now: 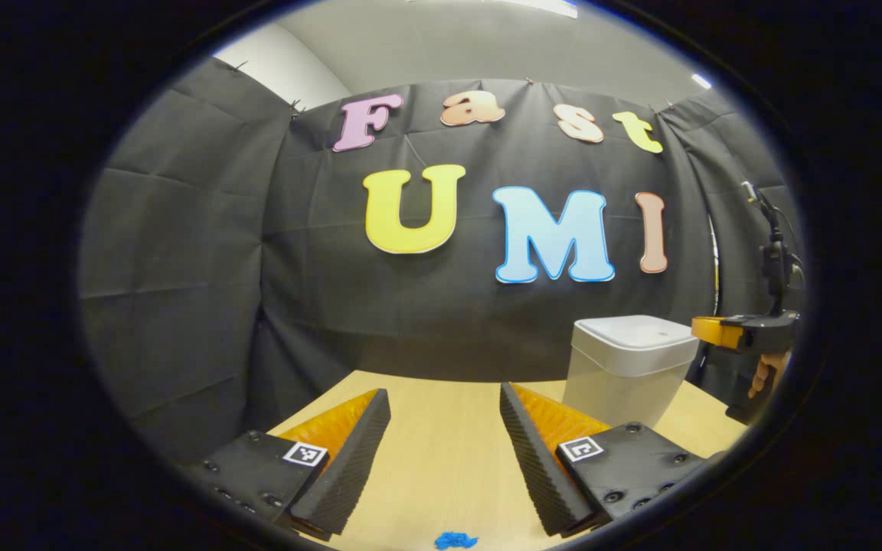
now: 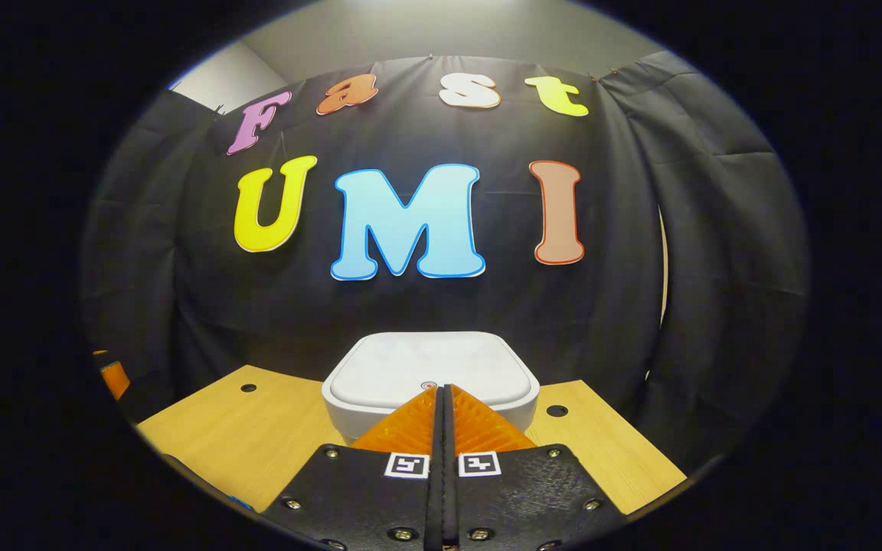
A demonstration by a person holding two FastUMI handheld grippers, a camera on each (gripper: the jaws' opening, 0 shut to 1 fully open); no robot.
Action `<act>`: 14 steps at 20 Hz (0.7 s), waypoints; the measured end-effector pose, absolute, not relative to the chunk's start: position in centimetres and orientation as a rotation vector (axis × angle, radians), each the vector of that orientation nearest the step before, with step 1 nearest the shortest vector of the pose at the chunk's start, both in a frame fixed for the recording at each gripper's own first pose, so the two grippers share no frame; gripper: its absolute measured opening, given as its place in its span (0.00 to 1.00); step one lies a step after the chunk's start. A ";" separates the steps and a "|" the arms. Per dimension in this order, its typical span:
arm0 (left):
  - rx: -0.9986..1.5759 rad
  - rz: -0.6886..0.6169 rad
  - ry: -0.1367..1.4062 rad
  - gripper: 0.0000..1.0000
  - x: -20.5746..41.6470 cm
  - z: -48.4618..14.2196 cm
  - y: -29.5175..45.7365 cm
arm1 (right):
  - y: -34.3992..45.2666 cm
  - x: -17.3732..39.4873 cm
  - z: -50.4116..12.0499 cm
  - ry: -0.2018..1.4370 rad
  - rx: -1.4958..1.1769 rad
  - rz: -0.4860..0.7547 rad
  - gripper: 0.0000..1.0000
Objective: Press the lid of the desktop garbage bin to open it, pick up the crumpled paper on the desktop and throw it into the bin, then pick up the pop can on the desktop and drop it into the bin, and finally close the garbage bin lid.
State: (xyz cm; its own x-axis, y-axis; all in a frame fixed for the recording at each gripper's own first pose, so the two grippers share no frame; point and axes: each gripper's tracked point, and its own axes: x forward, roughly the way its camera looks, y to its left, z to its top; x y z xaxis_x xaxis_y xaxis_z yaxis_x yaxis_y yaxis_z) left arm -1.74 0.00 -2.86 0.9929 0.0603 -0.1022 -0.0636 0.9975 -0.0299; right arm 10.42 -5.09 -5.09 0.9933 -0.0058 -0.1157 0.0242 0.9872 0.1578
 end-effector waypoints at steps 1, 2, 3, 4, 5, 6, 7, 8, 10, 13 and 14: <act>-0.035 0.072 0.106 0.94 -2.1 -3.1 0.4 | -5.0 11.1 -5.1 0.116 0.166 -0.010 0.00; -0.036 0.082 0.108 0.96 -2.3 -3.1 0.8 | -4.9 11.7 -5.1 0.119 0.170 -0.005 0.00; -0.036 0.092 0.110 0.96 -2.5 -3.2 1.1 | -4.9 12.1 -5.3 0.125 0.170 -0.007 0.00; -0.037 0.100 0.110 0.96 -2.6 -3.2 1.4 | -4.9 12.5 -5.3 0.127 0.171 -0.004 0.00; -0.040 0.106 0.112 0.96 -2.6 -3.3 1.6 | -4.9 12.9 -5.4 0.132 0.171 -0.002 0.00; -0.044 0.111 0.116 0.96 -2.7 -3.5 1.7 | -4.9 13.2 -5.6 0.141 0.172 0.001 0.00; -0.050 0.112 0.120 0.96 -2.7 -3.7 1.7 | -4.9 13.3 -5.9 0.151 0.178 0.004 0.00; -0.055 0.111 0.123 0.96 -2.6 -3.8 1.5 | -4.8 13.3 -6.1 0.161 0.190 0.009 0.00; -0.056 0.105 0.124 0.96 -2.5 -3.9 1.2 | -4.8 13.4 -6.4 0.171 0.221 0.023 0.00; -0.051 0.102 0.129 0.96 -2.4 -4.1 1.1 | -4.5 13.4 -6.8 0.204 0.283 0.070 0.00; -0.055 0.098 0.134 0.96 -2.3 -4.3 1.0 | -4.4 13.5 -6.8 0.210 0.329 0.085 0.00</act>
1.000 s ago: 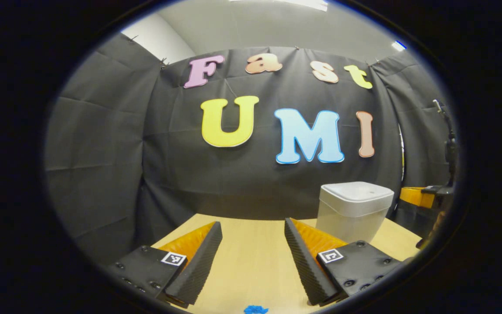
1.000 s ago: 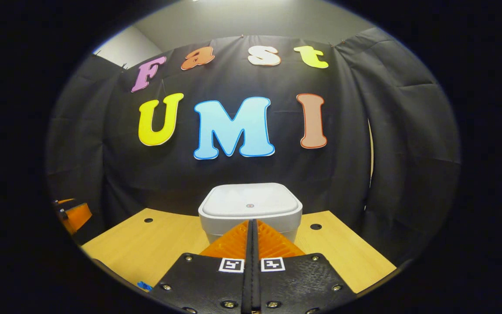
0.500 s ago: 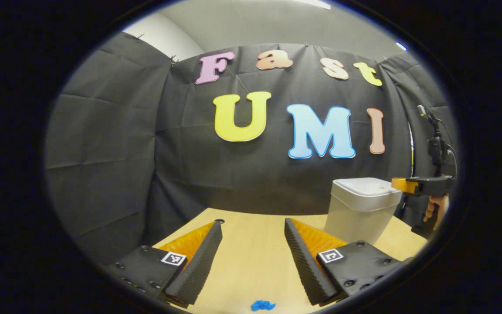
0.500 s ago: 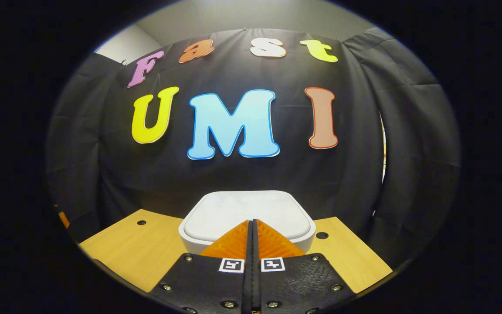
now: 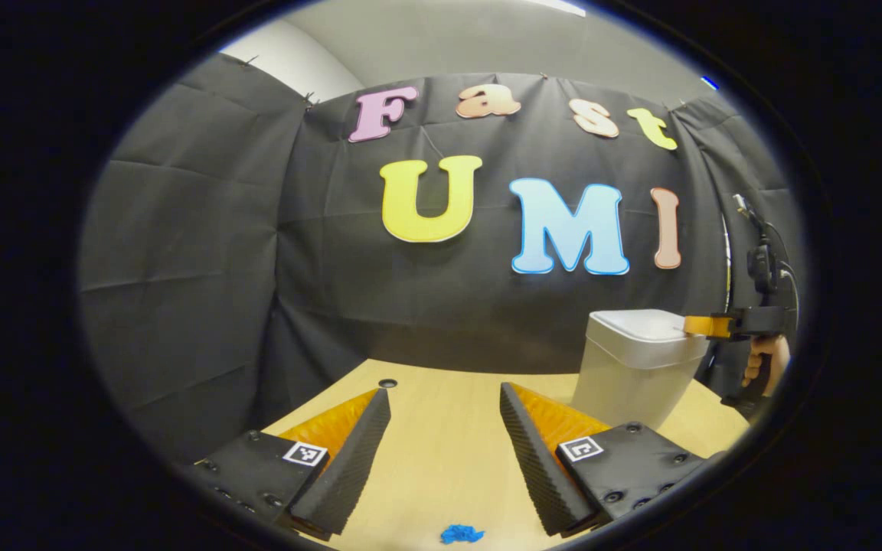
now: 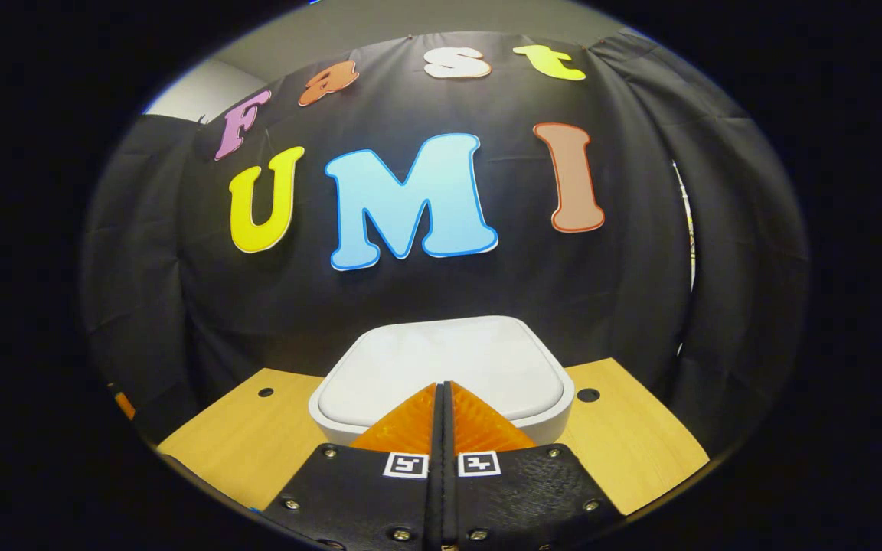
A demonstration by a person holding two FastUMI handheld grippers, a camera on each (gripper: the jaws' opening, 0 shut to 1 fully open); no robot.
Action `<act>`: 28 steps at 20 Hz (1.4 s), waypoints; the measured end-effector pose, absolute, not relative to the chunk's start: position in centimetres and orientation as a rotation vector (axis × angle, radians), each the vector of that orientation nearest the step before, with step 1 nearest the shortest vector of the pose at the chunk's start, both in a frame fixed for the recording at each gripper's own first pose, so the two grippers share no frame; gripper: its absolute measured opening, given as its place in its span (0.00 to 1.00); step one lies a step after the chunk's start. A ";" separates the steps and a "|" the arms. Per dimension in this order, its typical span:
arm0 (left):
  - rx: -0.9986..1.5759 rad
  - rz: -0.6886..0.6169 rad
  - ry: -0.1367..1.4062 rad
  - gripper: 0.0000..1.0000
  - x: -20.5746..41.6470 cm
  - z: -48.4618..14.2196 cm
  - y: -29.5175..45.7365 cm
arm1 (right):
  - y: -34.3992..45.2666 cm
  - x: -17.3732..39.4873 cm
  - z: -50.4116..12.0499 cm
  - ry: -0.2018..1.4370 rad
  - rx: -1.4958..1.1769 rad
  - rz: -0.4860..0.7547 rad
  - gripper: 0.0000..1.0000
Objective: Press the lid of the desktop garbage bin to open it, pick up the crumpled paper on the desktop and throw it into the bin, then pick up the pop can on the desktop and drop it into the bin, and finally close the garbage bin lid.
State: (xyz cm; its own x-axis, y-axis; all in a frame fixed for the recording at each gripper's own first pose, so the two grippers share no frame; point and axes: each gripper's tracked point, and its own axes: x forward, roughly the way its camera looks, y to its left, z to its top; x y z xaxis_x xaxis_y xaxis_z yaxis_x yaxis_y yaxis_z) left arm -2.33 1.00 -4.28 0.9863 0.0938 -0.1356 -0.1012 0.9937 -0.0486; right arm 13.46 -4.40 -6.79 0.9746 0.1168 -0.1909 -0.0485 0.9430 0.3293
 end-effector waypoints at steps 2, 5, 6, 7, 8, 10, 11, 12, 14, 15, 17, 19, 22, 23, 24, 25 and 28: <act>-0.064 0.085 0.139 0.96 -2.3 -4.5 0.7 | -4.4 13.6 -6.8 0.213 0.407 0.127 0.00; -0.056 0.068 0.132 0.94 -2.2 -4.2 0.1 | -4.6 13.9 -7.0 0.186 0.415 0.137 0.00; -0.052 0.059 0.129 0.94 -2.3 -4.1 -0.3 | -4.5 13.8 -7.0 0.180 0.382 0.123 0.00; -0.048 0.052 0.125 0.96 -2.3 -4.0 -0.5 | -4.6 13.9 -6.8 0.174 0.353 0.097 0.00; -0.044 0.044 0.120 0.96 -2.4 -3.7 -0.9 | -4.6 13.8 -6.6 0.177 0.321 0.078 0.00; -0.037 0.040 0.107 0.94 -2.9 -3.2 -0.9 | -4.7 13.8 -6.1 0.185 0.274 0.054 0.00; -0.038 0.040 0.105 0.96 -3.1 -3.1 -0.8 | -4.7 13.7 -6.1 0.191 0.264 0.047 0.00; -0.038 0.043 0.107 0.94 -3.3 -3.1 -0.7 | -4.7 13.5 -5.6 0.183 0.260 0.047 0.00; -0.042 0.054 0.113 0.96 -3.8 -3.5 -0.2 | -4.8 13.0 -3.9 0.131 0.247 0.041 0.00; -0.046 0.060 0.116 0.96 -4.0 -3.6 0.1 | -5.0 12.7 -3.2 0.108 0.243 0.038 0.00; -0.057 0.071 0.124 0.96 -4.2 -3.7 0.5 | -5.1 12.1 -2.8 0.102 0.239 0.030 0.00; -0.066 0.080 0.132 0.96 -4.3 -4.2 0.9 | -5.0 11.5 -2.5 0.101 0.242 0.033 0.00; -0.069 0.085 0.142 0.96 -4.7 -4.8 1.2 | -5.0 10.3 -2.1 0.091 0.222 0.034 0.00; -0.065 0.086 0.150 0.96 -4.8 -5.1 1.3 | -4.9 9.9 -2.2 0.092 0.214 0.032 0.00; -0.054 0.090 0.166 0.96 -4.7 -5.8 1.4 | -4.8 9.5 -2.1 0.090 0.207 0.030 0.00; -0.041 0.093 0.185 0.96 -4.7 -6.6 1.7 | -4.5 9.0 -2.3 0.090 0.197 0.032 0.00; -0.024 0.058 0.251 0.95 -5.0 -9.4 1.4 | -3.8 7.6 -2.1 0.073 0.138 0.034 0.00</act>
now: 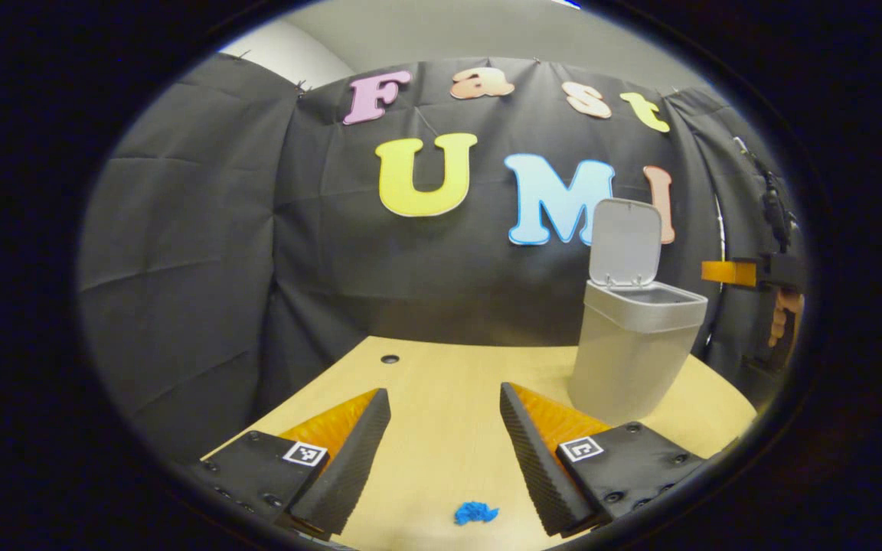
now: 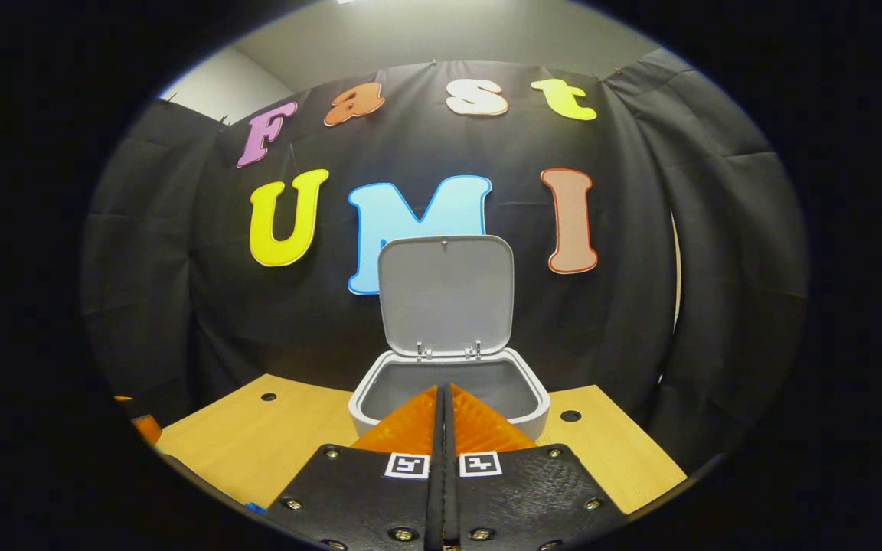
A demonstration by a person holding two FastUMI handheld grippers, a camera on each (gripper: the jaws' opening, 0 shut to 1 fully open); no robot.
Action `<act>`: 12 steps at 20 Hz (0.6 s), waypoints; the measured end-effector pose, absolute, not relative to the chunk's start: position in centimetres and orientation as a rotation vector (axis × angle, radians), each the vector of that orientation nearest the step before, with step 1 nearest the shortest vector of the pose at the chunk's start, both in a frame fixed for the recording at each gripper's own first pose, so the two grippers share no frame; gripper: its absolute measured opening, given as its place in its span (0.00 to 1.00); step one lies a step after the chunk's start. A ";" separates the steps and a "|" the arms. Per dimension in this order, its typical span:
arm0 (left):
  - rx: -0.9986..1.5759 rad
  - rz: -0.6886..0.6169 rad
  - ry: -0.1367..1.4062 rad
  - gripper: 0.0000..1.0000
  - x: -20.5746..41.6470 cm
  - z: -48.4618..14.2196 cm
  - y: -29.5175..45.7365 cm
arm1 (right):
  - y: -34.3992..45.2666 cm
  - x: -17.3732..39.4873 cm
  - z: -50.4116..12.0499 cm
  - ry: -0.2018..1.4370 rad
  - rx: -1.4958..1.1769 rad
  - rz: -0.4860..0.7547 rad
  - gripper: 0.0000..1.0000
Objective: Press the lid of the desktop garbage bin to open it, pick up the crumpled paper on the desktop and throw it into the bin, then pick up the pop can on the desktop and drop it into the bin, and finally close the garbage bin lid.
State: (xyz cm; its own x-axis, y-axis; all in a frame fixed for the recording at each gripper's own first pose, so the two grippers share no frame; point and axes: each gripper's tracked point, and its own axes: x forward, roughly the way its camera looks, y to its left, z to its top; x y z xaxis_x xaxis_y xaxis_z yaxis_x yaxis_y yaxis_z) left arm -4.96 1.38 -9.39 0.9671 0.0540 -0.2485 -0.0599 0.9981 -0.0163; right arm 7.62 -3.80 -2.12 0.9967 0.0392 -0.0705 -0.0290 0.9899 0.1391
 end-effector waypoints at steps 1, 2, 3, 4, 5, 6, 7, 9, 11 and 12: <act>-0.010 0.035 0.286 0.96 -5.2 -10.7 0.9 | -3.6 7.1 -2.0 0.064 0.117 0.030 0.00; 0.009 0.019 0.319 0.94 -5.4 -12.0 0.7 | -3.3 6.7 -1.8 0.056 0.112 0.033 0.00; 0.024 0.002 0.348 0.94 -5.5 -13.1 0.4 | -2.7 6.1 -1.7 0.048 0.120 0.042 0.00; 0.026 -0.023 0.377 0.96 -5.6 -14.3 -0.1 | -2.1 5.5 -1.3 0.033 0.127 0.054 0.00; 0.027 -0.042 0.405 0.95 -5.8 -15.5 -0.6 | -1.5 4.9 -1.2 0.019 0.125 0.061 0.00; 0.035 -0.057 0.428 0.92 -5.7 -16.4 -0.8 | -1.3 4.5 -0.9 0.005 0.111 0.060 0.00; 0.045 -0.072 0.449 0.95 -5.5 -17.3 -1.1 | -1.2 4.1 -0.9 -0.003 0.095 0.060 0.00; 0.067 -0.102 0.491 0.95 -5.1 -19.1 -1.4 | -0.8 3.3 -1.1 0.002 0.085 0.065 0.03; 0.066 -0.134 0.542 0.95 -5.2 -21.5 -1.6 | -0.4 2.8 -1.4 0.010 0.097 0.073 0.16; 0.063 -0.147 0.571 0.99 -5.3 -22.4 -1.6 | -0.3 2.5 -1.6 0.015 0.100 0.075 0.16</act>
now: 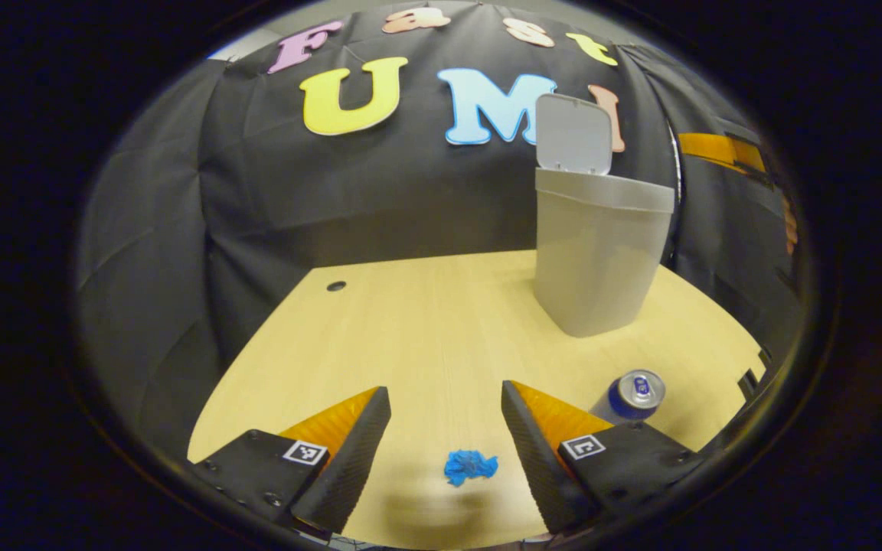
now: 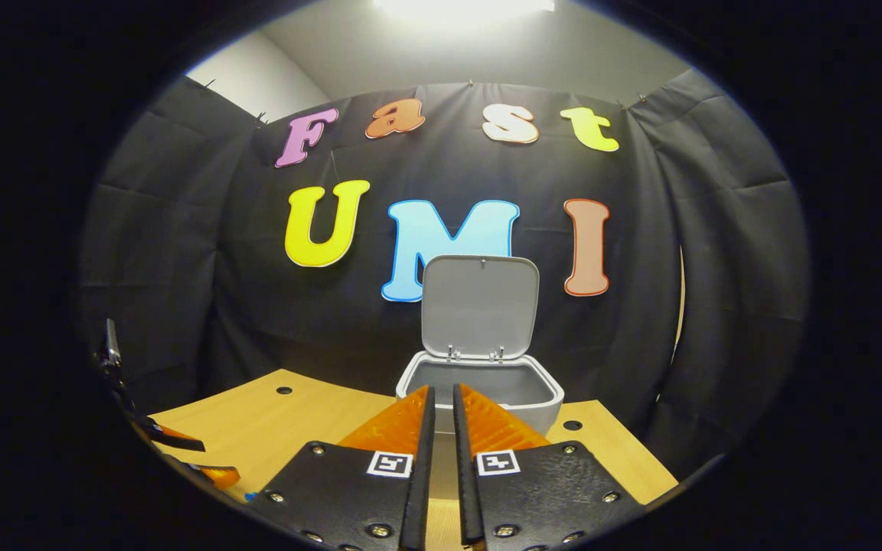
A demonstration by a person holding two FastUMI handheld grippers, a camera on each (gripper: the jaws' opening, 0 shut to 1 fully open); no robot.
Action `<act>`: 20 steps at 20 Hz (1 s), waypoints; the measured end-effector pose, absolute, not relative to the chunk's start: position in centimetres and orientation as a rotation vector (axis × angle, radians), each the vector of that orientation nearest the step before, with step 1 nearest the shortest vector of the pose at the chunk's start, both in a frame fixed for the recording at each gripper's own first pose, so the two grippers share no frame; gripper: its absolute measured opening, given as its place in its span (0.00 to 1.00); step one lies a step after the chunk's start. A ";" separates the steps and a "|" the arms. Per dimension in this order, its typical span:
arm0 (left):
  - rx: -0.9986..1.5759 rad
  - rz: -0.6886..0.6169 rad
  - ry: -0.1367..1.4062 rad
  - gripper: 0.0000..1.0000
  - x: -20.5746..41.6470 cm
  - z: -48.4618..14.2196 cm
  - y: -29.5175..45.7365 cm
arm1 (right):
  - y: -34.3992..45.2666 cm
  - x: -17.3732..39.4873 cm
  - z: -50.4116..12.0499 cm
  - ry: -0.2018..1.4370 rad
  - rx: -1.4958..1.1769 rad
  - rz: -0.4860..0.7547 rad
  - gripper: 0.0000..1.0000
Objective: Press the lid of the desktop garbage bin to open it, pick up the crumpled paper on the desktop and throw it into the bin, then pick up the pop can on the desktop and drop it into the bin, and finally close the garbage bin lid.
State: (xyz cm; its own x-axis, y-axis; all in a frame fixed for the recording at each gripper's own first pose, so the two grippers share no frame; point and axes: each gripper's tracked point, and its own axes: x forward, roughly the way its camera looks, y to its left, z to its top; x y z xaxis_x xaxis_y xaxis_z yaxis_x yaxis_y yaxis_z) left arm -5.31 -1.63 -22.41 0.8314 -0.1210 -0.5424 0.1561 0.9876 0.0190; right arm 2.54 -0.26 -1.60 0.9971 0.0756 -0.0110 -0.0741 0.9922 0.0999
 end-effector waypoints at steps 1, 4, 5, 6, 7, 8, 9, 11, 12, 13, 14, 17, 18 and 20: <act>0.057 -0.152 0.596 0.99 -5.5 -23.5 -1.4 | -0.2 2.3 -1.9 0.023 0.100 0.076 0.20; 0.033 -0.167 0.665 0.96 -6.5 -26.1 -1.4 | -0.4 2.1 -2.6 0.046 0.106 0.072 0.29; 0.035 -0.165 0.678 0.96 -6.6 -26.7 -1.1 | -0.5 2.0 -2.7 0.048 0.112 0.069 0.40; 0.039 -0.164 0.690 0.96 -6.8 -27.2 -1.0 | -0.7 2.1 -2.8 0.049 0.121 0.061 0.46; 0.044 -0.165 0.702 0.96 -6.9 -27.7 -0.9 | -0.7 2.0 -2.8 0.049 0.130 0.057 0.48; 0.045 -0.170 0.717 0.96 -7.0 -28.1 -1.1 | -0.7 2.1 -2.8 0.048 0.138 0.053 0.47; 0.043 -0.176 0.731 0.93 -7.2 -28.7 -1.2 | -0.7 2.2 -2.9 0.049 0.144 0.058 0.48; 0.040 -0.195 0.759 0.99 -7.5 -30.0 -1.8 | -0.4 2.2 -3.2 0.056 0.147 0.067 0.70; 0.044 -0.197 0.774 0.99 -7.6 -30.7 -1.9 | -0.5 2.2 -3.4 0.060 0.146 0.065 0.77; 0.046 -0.204 0.789 0.99 -7.7 -31.2 -2.0 | -0.4 2.1 -3.5 0.063 0.146 0.063 0.77; 0.047 -0.216 0.801 0.96 -7.8 -31.7 -2.3 | -0.4 1.9 -3.5 0.066 0.144 0.058 0.77; 0.052 -0.242 0.838 0.99 -7.7 -32.9 -2.6 | -0.1 1.7 -3.7 0.069 0.136 0.058 0.87; 0.053 -0.249 0.855 0.99 -7.8 -33.3 -2.7 | 0.0 1.7 -3.7 0.072 0.129 0.058 0.87; 0.056 -0.262 0.873 0.99 -7.6 -34.1 -2.9 | -0.1 1.8 -3.8 0.079 0.126 0.057 0.87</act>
